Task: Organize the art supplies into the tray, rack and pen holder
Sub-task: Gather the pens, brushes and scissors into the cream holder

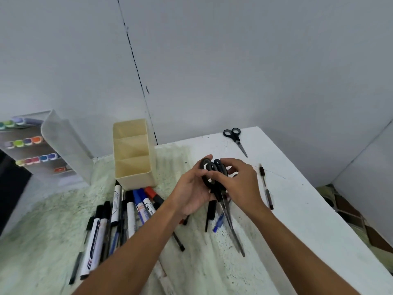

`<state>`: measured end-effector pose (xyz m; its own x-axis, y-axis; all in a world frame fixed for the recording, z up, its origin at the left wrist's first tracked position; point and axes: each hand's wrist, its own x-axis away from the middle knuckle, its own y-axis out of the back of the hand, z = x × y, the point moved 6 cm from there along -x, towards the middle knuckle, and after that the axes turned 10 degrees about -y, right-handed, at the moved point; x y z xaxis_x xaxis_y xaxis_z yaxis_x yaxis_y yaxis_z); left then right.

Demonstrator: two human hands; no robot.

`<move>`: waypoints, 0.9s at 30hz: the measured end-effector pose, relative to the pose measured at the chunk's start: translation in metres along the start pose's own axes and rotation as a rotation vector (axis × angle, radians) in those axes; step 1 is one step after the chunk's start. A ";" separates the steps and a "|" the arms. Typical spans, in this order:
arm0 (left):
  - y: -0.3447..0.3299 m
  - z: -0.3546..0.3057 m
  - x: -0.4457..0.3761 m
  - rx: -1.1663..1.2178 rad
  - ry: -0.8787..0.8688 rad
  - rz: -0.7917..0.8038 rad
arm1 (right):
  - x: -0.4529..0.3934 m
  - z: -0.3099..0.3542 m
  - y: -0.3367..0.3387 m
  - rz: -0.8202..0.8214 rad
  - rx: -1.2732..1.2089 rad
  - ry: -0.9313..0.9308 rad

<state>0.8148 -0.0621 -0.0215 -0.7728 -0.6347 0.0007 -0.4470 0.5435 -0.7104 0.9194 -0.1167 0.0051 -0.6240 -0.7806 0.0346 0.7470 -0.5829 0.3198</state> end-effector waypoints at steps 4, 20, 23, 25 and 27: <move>0.006 -0.002 -0.001 -0.211 -0.021 -0.042 | -0.014 0.002 -0.008 0.039 0.084 -0.017; 0.020 -0.005 -0.024 -0.341 -0.126 -0.195 | -0.172 -0.020 0.011 -0.048 0.379 0.011; 0.022 -0.007 -0.027 -0.350 -0.138 -0.219 | -0.207 -0.047 -0.002 0.013 0.804 -0.063; 0.022 -0.010 -0.027 -0.357 -0.145 -0.233 | -0.211 -0.048 -0.014 0.007 1.015 -0.021; 0.022 -0.013 -0.025 -0.376 -0.145 -0.250 | -0.205 -0.042 -0.024 -0.039 1.115 0.042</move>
<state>0.8186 -0.0270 -0.0284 -0.5619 -0.8270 0.0217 -0.7640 0.5087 -0.3968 1.0393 0.0481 -0.0498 -0.6181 -0.7858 -0.0192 0.0900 -0.0950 0.9914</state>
